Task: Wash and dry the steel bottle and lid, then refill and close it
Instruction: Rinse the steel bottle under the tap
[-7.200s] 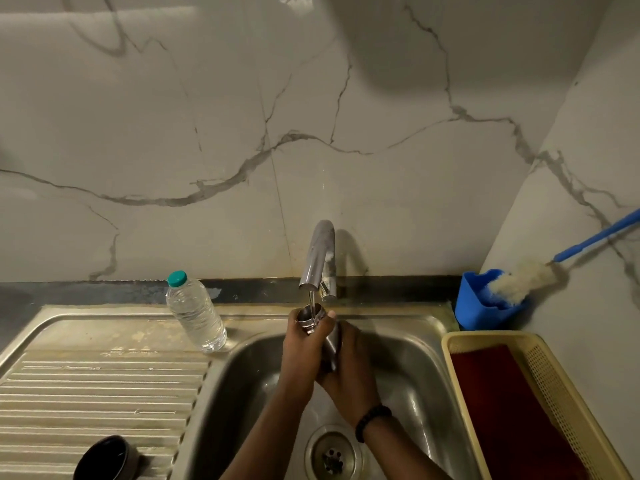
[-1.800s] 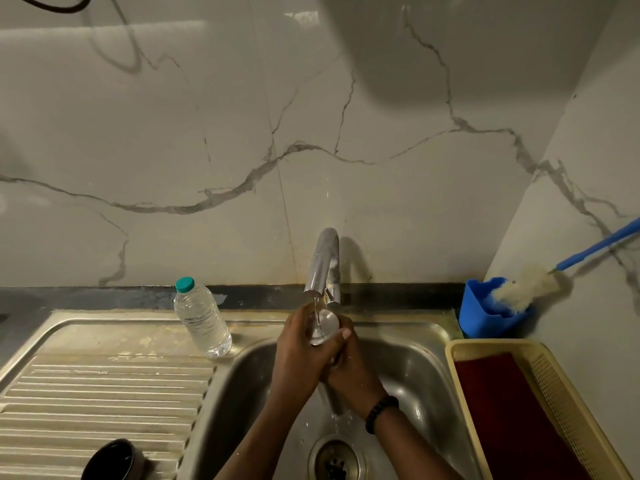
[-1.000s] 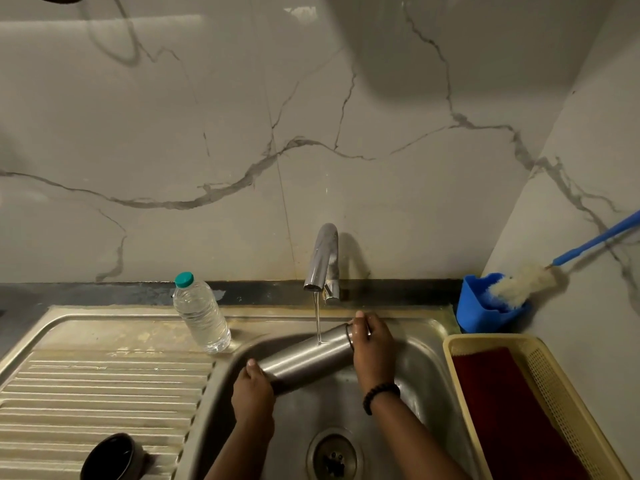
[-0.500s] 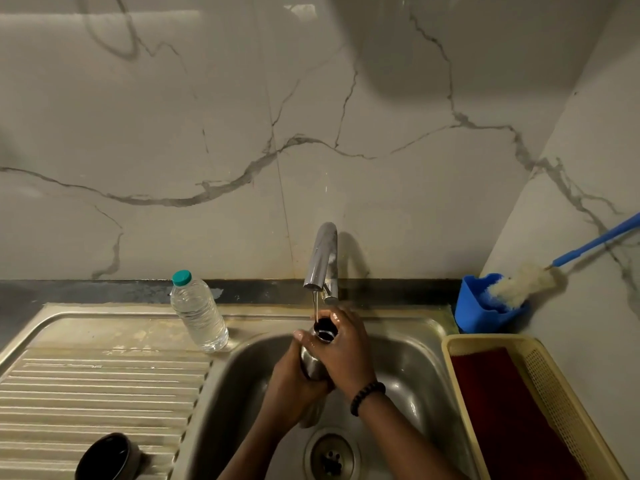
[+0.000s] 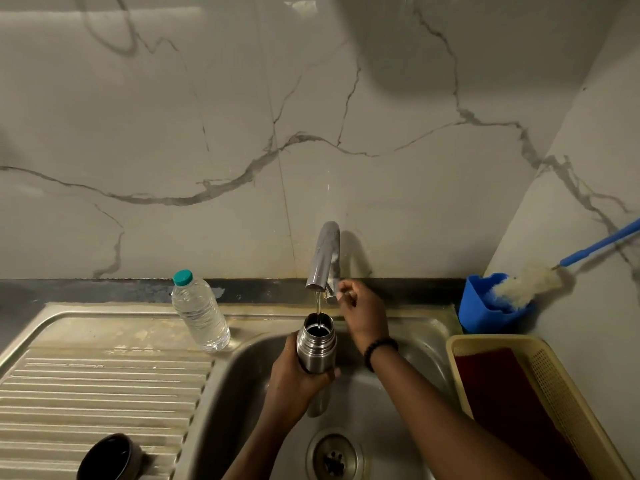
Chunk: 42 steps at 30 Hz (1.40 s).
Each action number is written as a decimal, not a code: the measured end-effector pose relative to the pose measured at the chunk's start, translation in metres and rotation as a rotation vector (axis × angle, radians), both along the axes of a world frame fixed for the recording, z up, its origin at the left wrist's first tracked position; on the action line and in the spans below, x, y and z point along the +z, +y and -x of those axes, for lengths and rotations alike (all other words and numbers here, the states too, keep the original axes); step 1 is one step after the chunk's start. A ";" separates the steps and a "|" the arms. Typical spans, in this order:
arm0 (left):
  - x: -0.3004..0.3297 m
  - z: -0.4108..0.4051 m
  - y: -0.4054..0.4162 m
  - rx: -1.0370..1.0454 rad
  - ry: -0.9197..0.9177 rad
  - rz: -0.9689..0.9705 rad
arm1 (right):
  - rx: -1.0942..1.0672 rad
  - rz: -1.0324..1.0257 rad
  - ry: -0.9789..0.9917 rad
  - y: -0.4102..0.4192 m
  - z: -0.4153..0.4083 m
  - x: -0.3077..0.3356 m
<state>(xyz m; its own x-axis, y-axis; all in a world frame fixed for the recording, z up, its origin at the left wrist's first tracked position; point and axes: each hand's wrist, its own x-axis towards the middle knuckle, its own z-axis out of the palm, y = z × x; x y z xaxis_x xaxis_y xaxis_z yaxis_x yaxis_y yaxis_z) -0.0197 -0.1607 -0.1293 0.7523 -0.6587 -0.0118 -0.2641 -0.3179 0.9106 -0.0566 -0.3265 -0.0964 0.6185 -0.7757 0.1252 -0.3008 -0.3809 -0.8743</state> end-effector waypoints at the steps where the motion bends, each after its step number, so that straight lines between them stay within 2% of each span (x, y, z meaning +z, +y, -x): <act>1: 0.000 -0.001 -0.001 -0.008 0.002 0.004 | 0.049 0.028 0.067 -0.006 -0.007 0.000; 3: 0.002 -0.001 -0.003 -0.015 0.004 0.014 | 0.178 0.095 0.212 -0.015 -0.018 -0.002; 5: 0.004 -0.002 -0.005 -0.015 0.004 0.023 | 0.210 0.126 0.292 -0.018 -0.024 0.000; 17: 0.001 0.001 -0.007 -0.019 0.009 0.030 | 0.219 0.408 0.392 -0.019 -0.025 0.004; 22: 0.003 0.001 -0.009 -0.016 0.012 0.029 | 0.246 0.391 0.383 -0.016 -0.026 0.002; 27: 0.002 -0.001 -0.007 -0.014 0.008 0.033 | 0.238 0.234 0.291 -0.016 -0.024 0.001; 33: 0.001 -0.001 -0.006 -0.010 0.017 0.032 | 0.247 0.070 0.273 -0.015 -0.025 0.012; 35: 0.000 -0.003 -0.006 -0.009 0.019 0.030 | 0.180 -0.163 0.189 -0.012 -0.023 0.010; 37: 0.001 -0.006 -0.006 -0.008 0.015 0.030 | 0.093 -0.544 -0.023 -0.001 -0.018 0.007; 38: 0.001 -0.007 -0.007 -0.005 0.014 0.031 | 0.062 -0.668 -0.117 0.003 -0.016 0.004; 40: 0.000 -0.008 -0.007 0.004 0.011 0.036 | 0.043 -0.770 -0.236 0.007 -0.012 -0.001; 42: 0.000 -0.008 -0.006 0.008 0.015 0.042 | 0.063 -0.751 -0.244 0.009 -0.004 -0.007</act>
